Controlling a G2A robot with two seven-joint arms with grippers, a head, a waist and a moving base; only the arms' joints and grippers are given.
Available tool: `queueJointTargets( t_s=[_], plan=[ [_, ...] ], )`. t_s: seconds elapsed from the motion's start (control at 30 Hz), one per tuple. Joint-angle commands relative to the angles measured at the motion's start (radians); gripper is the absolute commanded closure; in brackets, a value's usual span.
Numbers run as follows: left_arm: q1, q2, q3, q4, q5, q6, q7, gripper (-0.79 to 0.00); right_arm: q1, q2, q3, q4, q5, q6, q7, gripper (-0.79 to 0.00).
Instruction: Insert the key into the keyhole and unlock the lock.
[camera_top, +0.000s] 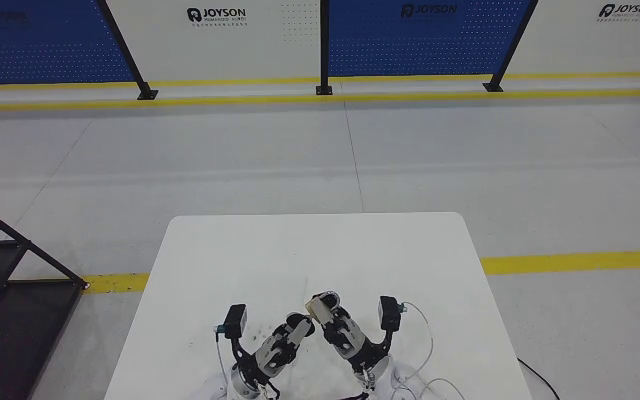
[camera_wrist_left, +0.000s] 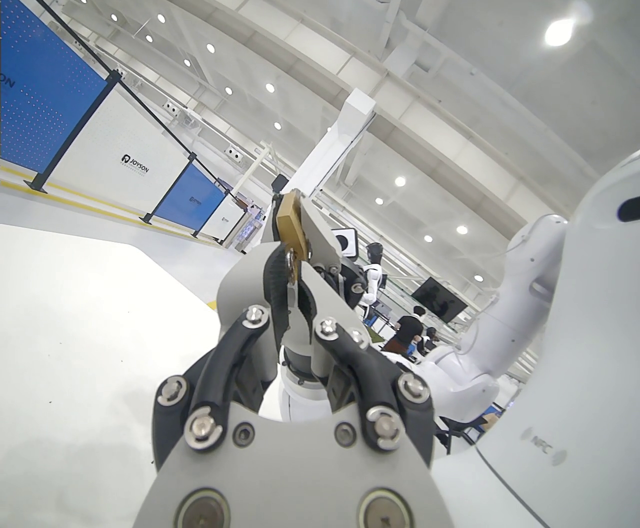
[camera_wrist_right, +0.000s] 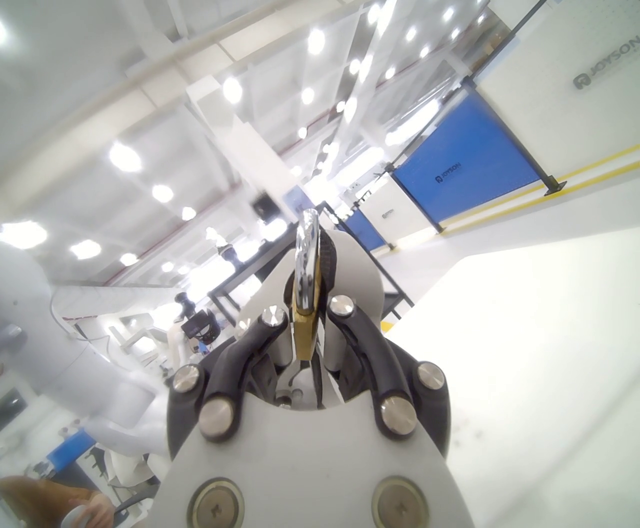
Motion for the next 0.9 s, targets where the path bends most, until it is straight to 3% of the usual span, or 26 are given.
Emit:
queueJointTargets(
  t_s=[0.0,0.07,0.23,0.27,0.3,0.4,0.63,0.87],
  plan=[
    [-0.001,0.0,0.001,0.001,0.002,0.0,-0.001,-0.077,0.0,0.0,-0.001,0.0,0.0,0.001,0.0,0.0],
    [-0.001,-0.001,0.001,0.001,0.002,0.0,-0.001,0.0,0.001,0.0,-0.002,0.001,0.001,0.002,0.003,0.0],
    [-0.002,-0.002,0.0,0.004,0.003,0.0,0.0,0.0,0.003,0.001,-0.004,0.001,0.002,0.004,0.005,0.0],
    [-0.002,-0.002,-0.001,0.005,0.003,0.0,0.002,0.0,0.003,0.001,-0.004,0.001,0.002,0.004,0.005,-0.037],
    [-0.002,-0.002,-0.002,0.006,0.003,0.0,0.003,0.0,0.004,0.001,-0.003,0.001,0.0,0.006,0.006,-0.197],
    [-0.001,-0.003,-0.007,0.009,0.001,0.0,0.01,0.0,0.001,0.003,-0.001,-0.003,-0.009,0.005,0.011,-0.299],
    [0.004,-0.003,-0.015,0.009,0.002,0.0,0.017,0.0,-0.008,0.007,0.003,-0.013,-0.029,0.006,0.014,-0.351],
    [0.013,0.002,-0.028,0.005,0.004,0.0,0.021,0.0,-0.016,0.015,0.02,-0.019,-0.046,-0.001,0.02,-0.326]
  ],
)
